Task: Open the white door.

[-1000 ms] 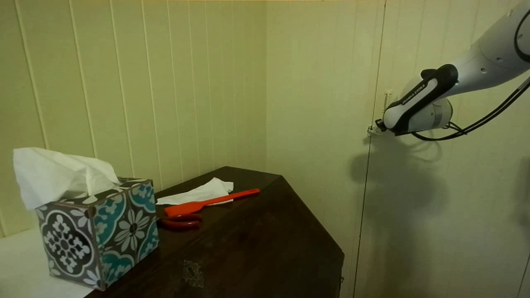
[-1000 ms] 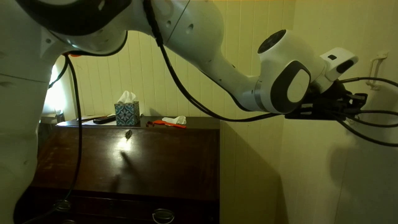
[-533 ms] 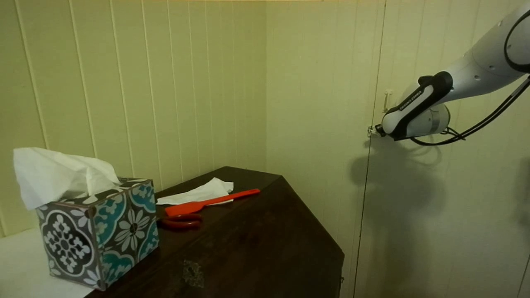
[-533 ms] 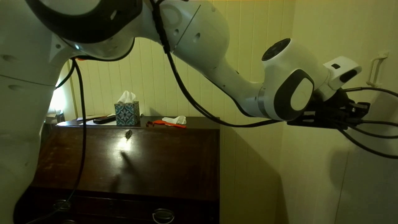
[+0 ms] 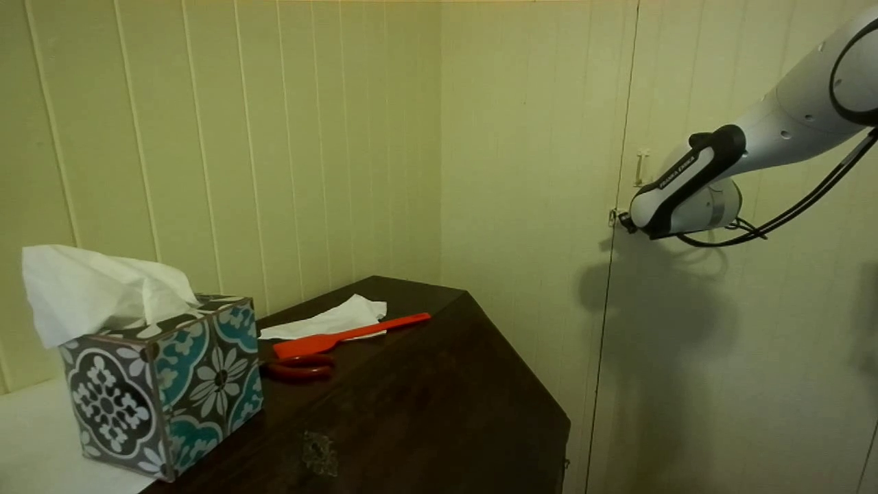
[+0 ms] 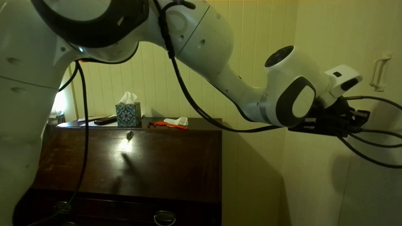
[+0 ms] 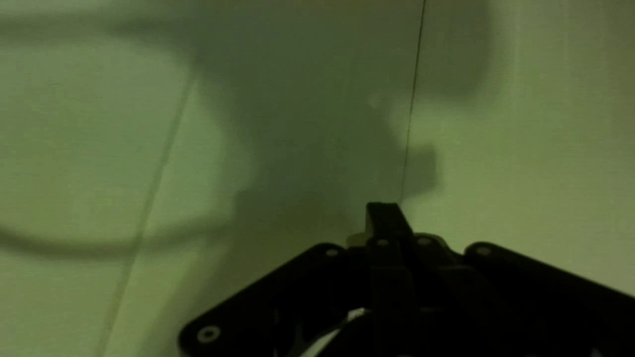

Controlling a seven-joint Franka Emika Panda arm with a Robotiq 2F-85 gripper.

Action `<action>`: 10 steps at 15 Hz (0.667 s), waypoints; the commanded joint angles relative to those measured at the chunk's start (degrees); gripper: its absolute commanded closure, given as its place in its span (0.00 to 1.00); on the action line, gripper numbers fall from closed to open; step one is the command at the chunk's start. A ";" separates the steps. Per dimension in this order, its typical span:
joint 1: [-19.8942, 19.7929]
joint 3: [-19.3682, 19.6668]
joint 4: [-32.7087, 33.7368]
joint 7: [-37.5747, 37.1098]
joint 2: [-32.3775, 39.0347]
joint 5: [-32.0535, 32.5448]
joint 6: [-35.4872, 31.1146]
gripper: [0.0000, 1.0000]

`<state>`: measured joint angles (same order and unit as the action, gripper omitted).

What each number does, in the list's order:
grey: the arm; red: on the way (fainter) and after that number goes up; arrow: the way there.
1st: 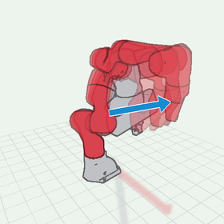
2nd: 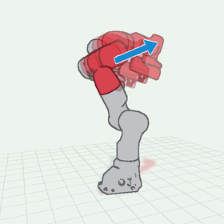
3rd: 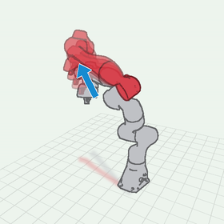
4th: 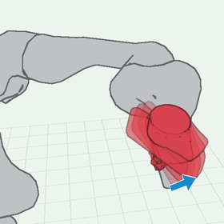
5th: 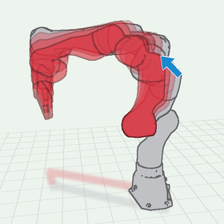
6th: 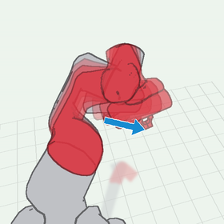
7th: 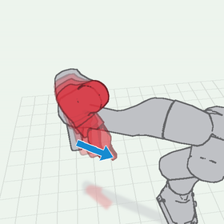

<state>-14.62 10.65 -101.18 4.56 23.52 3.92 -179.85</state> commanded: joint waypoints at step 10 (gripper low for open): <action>-8.47 -13.58 -3.68 1.65 -0.74 -1.54 7.76 1.00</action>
<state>-21.69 -0.78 -103.36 5.14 24.72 3.46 -175.89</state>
